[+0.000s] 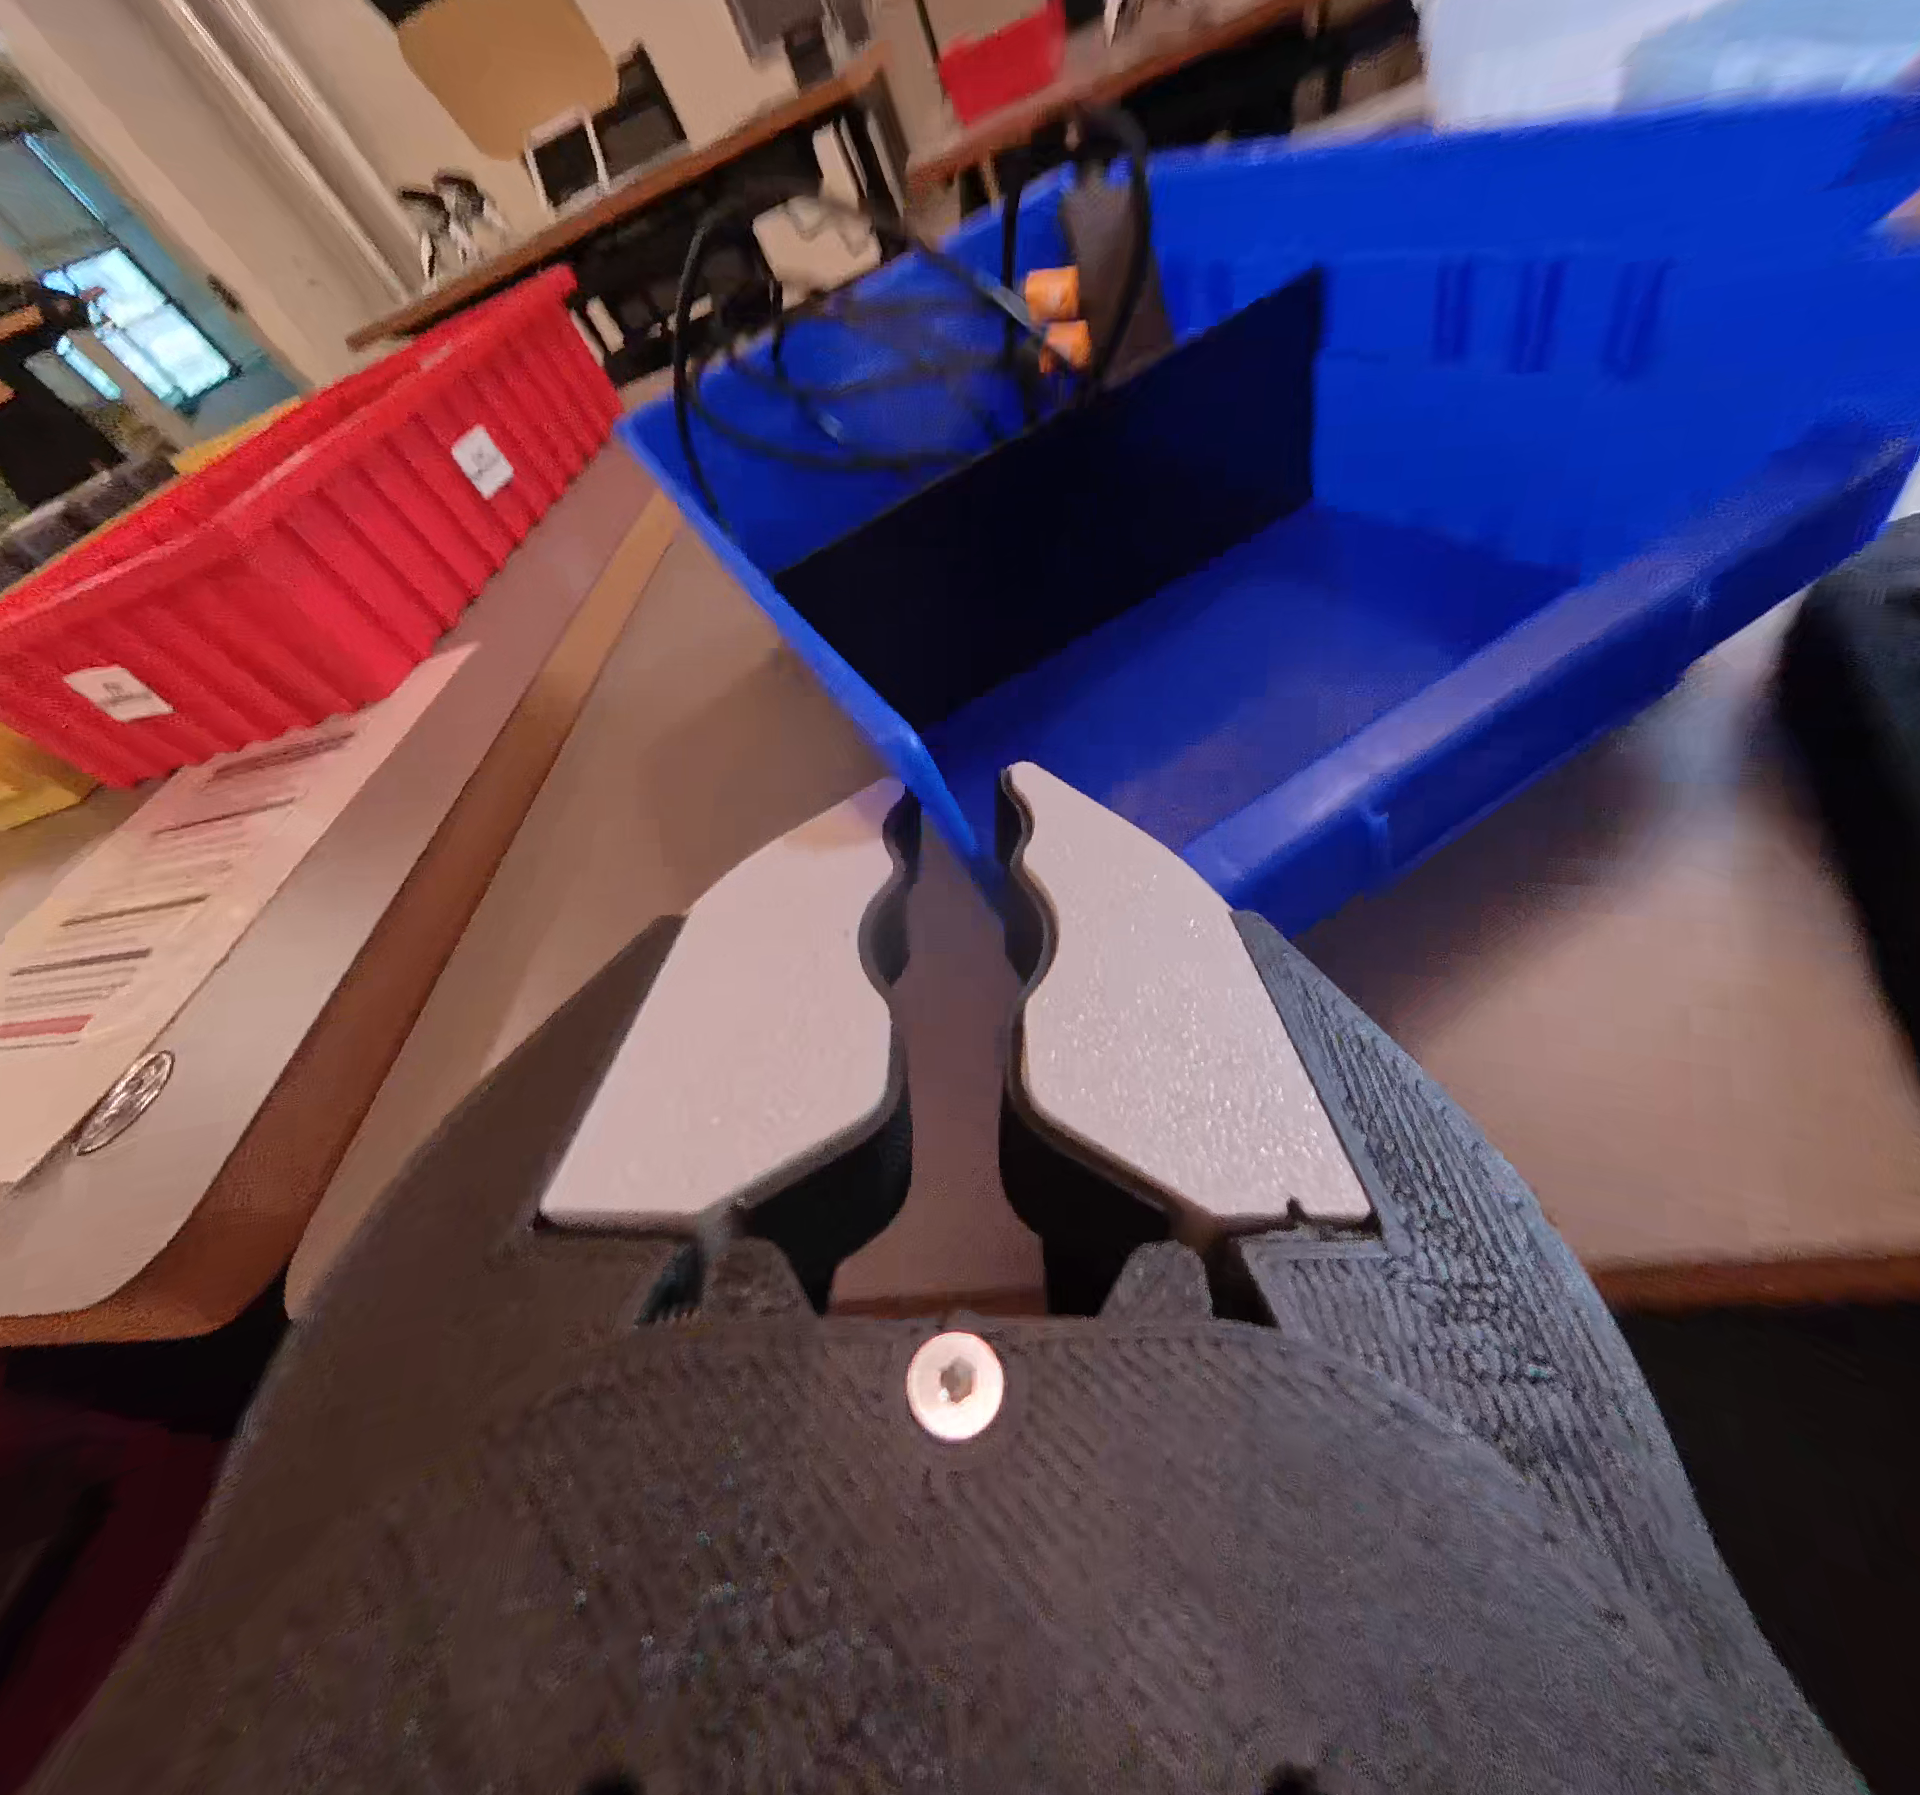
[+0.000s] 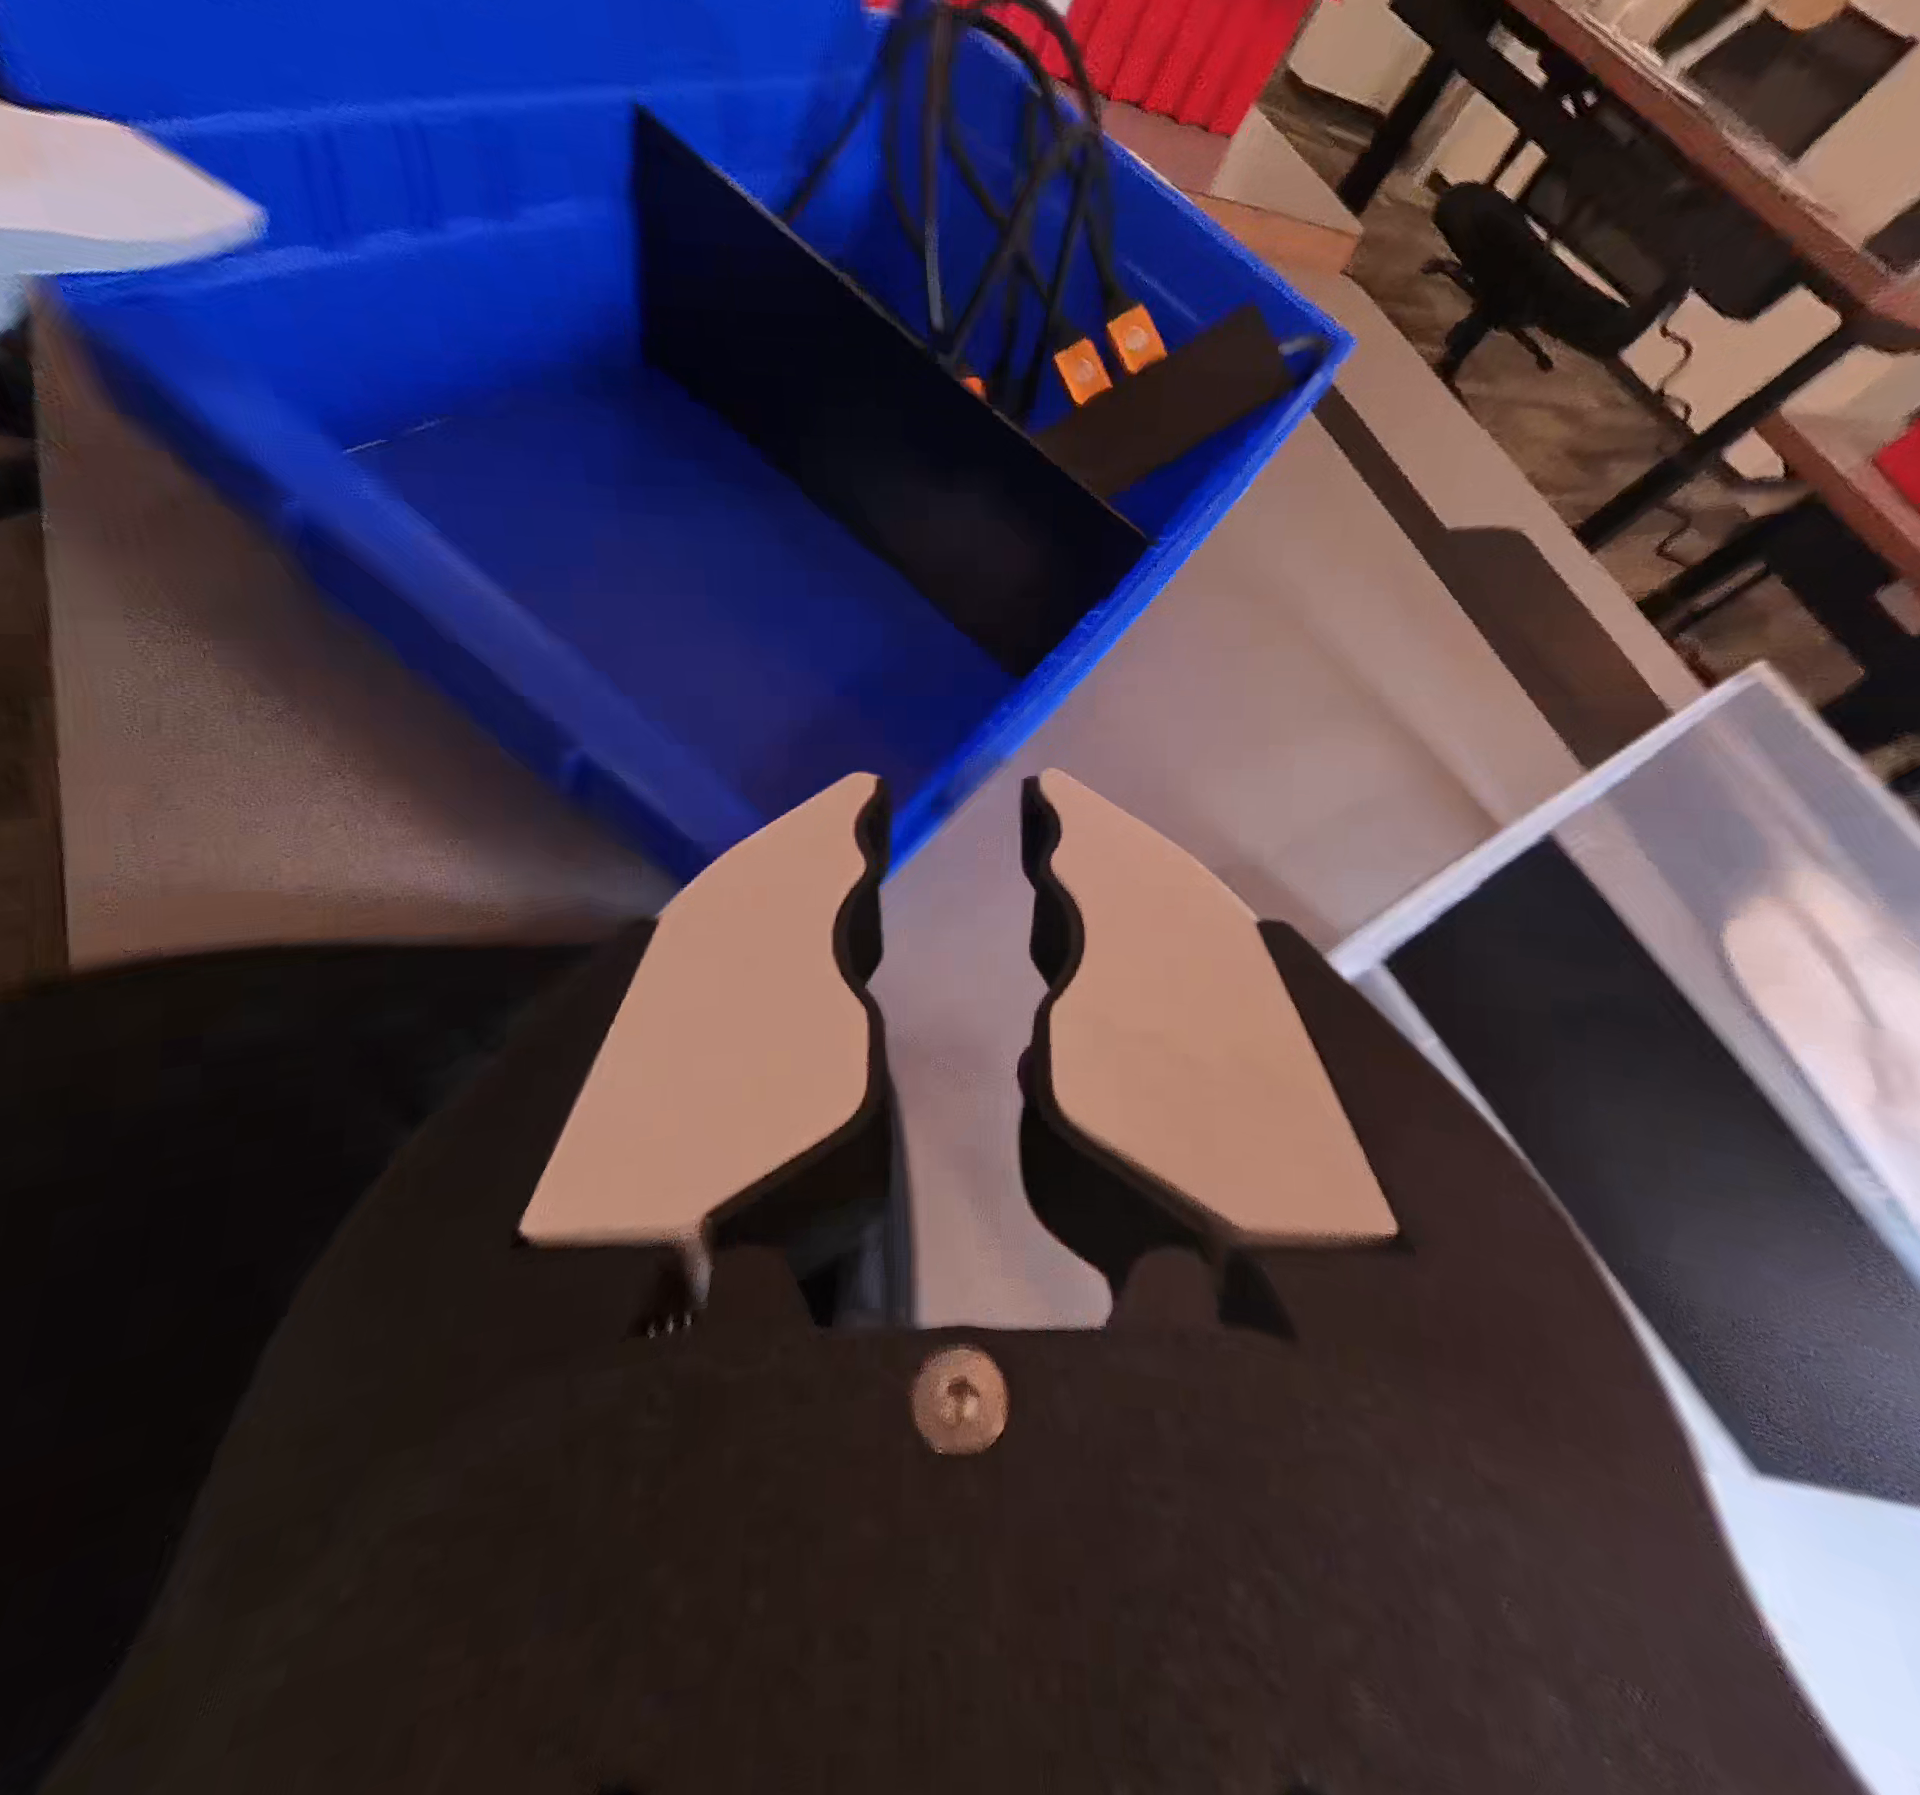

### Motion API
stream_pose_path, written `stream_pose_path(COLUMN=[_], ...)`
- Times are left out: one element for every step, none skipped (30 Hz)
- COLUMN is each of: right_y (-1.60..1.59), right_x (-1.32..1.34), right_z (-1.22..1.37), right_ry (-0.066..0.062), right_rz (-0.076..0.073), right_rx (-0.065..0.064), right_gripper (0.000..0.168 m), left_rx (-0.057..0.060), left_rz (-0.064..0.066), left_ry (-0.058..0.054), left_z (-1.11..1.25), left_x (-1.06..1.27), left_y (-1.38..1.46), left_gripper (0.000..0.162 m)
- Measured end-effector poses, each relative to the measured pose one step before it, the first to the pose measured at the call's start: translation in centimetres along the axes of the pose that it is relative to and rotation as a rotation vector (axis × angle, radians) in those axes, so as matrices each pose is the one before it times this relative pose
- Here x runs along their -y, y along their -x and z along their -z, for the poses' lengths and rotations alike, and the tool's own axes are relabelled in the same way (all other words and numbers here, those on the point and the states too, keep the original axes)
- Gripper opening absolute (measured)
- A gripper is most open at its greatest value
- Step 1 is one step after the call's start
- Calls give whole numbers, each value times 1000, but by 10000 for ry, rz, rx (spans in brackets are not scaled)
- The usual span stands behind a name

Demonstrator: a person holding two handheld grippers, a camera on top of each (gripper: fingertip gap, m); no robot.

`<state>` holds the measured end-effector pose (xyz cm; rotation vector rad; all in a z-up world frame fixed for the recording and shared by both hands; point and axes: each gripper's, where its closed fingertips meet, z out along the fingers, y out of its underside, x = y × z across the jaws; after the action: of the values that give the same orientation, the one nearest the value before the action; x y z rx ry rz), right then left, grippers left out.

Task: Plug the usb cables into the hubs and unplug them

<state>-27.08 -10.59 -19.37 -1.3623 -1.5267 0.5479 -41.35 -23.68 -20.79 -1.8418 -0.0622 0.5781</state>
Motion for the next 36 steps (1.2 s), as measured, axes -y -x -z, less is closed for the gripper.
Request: stream_pose_path(right_y=[-682,-895,-1045,-904,-814,-471,51,260,-123,-576,-558,-38,688,23,436,488,555,662,617,695,674,636,580,454,238,96,-88,-342,-585,-737,-861,-970,-1033,-1055,-1026,-971], right_x=[-348,-668,-995,-1460,-1883,-1961,-1811,-1583,-1236,-896,-880,-757,-244,-343,-931,-1213,-1434,-1677,-1789,-1792,-1744,-1659,-1560,-1416,-1251,-1175,-1211,-1257,-1296,-1272,-1221,-1189,-1286,-1258,-1215,-961], right_z=[994,1148,1157,1050,750,336,-135,-589,-906,-1054,-1017,-799,-348,112,404,528,604,668,759,784,768,716,629,508,428,334,230,50,-160,-322,-448,-559,-649,-705,-751,-785], right_ry=[46,233,391,616,824,824,726,693,634,509,548,431,-26,-83,125,37,-10,58,84,88,93,106,148,127,78,113,176,192,180,98,36,-10,112,186,282,222], right_rz=[408,301,249,335,408,501,519,489,570,709,724,600,284,-159,-187,-173,-218,-241,-240,-308,-275,-241,-187,-92,-87,-219,-170,-69,-118,-89,-9,109,31,34,-41,51], right_rx=[330,274,252,346,290,352,481,431,18,-419,-486,-196,228,-153,199,117,66,80,-7,29,-22,-92,-149,-232,-292,-196,-159,-211,-226,-194,-167,-199,-209,-175,-114,-98], right_gripper=[32,41,49,54,59,65,68,71,73,72,64,52,33,32,31,30,30,31,32,32,33,33,33,33,33,32,32,31,31,31,31,31,31,31,31,31], left_rx=[-63,-502,-217,307,167,-196,-830,-1138,-1229,-1197,-705,-668,-730,-534,-823,-787,-368,-31,161,408,409,141,56,54,27,6,-15,-26,-17,3,39,61,40,18,1,-3], left_rz=[-345,-433,-120,96,24,-231,-545,-527,-264,-205,-464,-654,-524,-508,-528,-415,-446,-322,-38,-154,-202,-13,-6,-50,-107,-151,-156,-176,-159,-123,-84,-73,-39,-25,-16,-1], left_ry=[344,61,142,-69,-360,-576,-499,-123,473,834,762,1024,1426,1371,1033,721,486,-165,-233,-22,-84,-90,-201,-198,-184,-143,-112,-90,-103,-123,-102,-94,-89,-55,-7,7], left_z=[-1493,-1069,-492,205,647,645,252,-403,-1130,-1657,-1995,-2070,-1923,-1659,-1428,-1343,-1203,-252,-141,-104,-50,-17,-7,-27,-49,-64,-92,-112,-154,-197,-245,-269,-299,-308,-309,-312], left_x=[-429,132,303,898,1565,2124,2145,1655,808,218,169,-433,-1155,-1254,-1032,-719,-426,498,672,489,536,489,570,582,612,633,699,747,798,811,705,606,538,458,351,259], left_y=[-265,-771,29,1178,1061,317,-1023,-1751,-1900,-1751,-897,-733,-650,-290,-801,-825,-298,257,255,442,220,-91,-177,-167,-169,-138,-134,-126,-71,29,178,309,380,424,465,522], left_gripper=[16,20,30,41,40,38,31,31,38,47,52,54,62,66,64,57,39,26,27,28,29,29,28,28,28,28,28,28,29,28,28,28,28,28,28,29])
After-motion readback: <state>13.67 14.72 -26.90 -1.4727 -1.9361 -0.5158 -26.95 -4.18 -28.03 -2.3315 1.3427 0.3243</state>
